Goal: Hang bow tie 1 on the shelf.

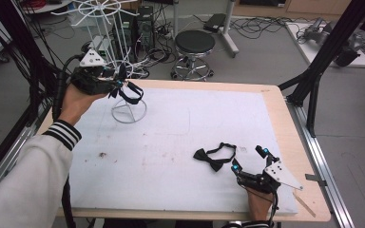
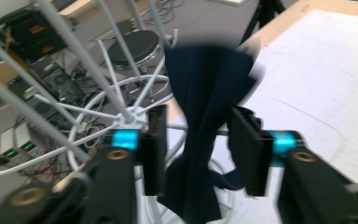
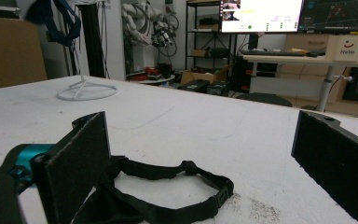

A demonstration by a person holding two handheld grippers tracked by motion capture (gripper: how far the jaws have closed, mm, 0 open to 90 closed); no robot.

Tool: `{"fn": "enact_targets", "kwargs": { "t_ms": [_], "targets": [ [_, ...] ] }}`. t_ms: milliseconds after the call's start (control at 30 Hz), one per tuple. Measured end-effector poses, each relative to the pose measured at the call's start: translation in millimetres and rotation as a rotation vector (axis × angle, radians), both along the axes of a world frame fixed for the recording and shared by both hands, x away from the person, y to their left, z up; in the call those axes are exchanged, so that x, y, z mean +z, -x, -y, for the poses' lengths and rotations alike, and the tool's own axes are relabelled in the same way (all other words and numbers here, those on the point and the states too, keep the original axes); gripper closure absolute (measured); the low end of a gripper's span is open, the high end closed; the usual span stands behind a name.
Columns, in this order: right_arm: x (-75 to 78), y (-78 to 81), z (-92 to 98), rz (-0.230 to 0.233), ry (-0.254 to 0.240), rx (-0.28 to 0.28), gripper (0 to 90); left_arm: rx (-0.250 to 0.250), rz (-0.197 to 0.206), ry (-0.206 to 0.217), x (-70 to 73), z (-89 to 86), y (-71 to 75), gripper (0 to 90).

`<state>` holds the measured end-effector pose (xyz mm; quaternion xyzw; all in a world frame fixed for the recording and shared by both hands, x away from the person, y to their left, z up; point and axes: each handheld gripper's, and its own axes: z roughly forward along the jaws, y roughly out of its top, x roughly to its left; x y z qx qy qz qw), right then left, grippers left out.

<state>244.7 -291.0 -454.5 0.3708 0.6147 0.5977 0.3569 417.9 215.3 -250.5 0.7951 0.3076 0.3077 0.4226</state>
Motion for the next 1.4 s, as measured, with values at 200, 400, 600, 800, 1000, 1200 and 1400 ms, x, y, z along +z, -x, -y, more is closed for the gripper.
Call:
{"fn": "enact_targets", "kwargs": {
  "t_ms": [200, 400, 600, 800, 1000, 1200, 1400],
  "targets": [
    [0.0, 0.0, 0.0, -0.001, 0.0, -0.001, 3.5, -0.036, 0.012, 0.044, 3.3, -1.6, 5.0, 27.3],
    [0.0, 0.1, 0.1, -0.005, -0.003, -0.003, 3.5, -0.123, 0.06, 0.077, 7.8, -1.5, 15.9, 15.2],
    [-0.2, 0.4, 0.3, -0.003, -0.008, -0.002, 3.5, -0.176, 0.11, 0.137, 4.8, 2.7, 33.1, 10.7],
    [-0.2, 0.5, 0.4, -0.002, -0.009, -0.001, 3.5, -0.222, 0.115, 0.228, -2.1, 2.7, 46.2, 6.4],
    [-0.2, 0.5, 0.3, -0.004, -0.01, -0.002, 3.5, -0.269, 0.108, 0.277, -13.4, -0.1, 62.9, 1.7],
    [-0.4, 1.1, 0.2, 0.001, -0.009, -0.004, 3.5, -0.313, 0.131, 0.323, -30.6, -8.3, 78.9, 1.7],
    [-0.4, 1.2, 0.1, 0.003, -0.007, -0.002, 3.5, -0.303, 0.137, 0.371, -51.6, -22.3, 88.5, 1.7]
  ]
}}
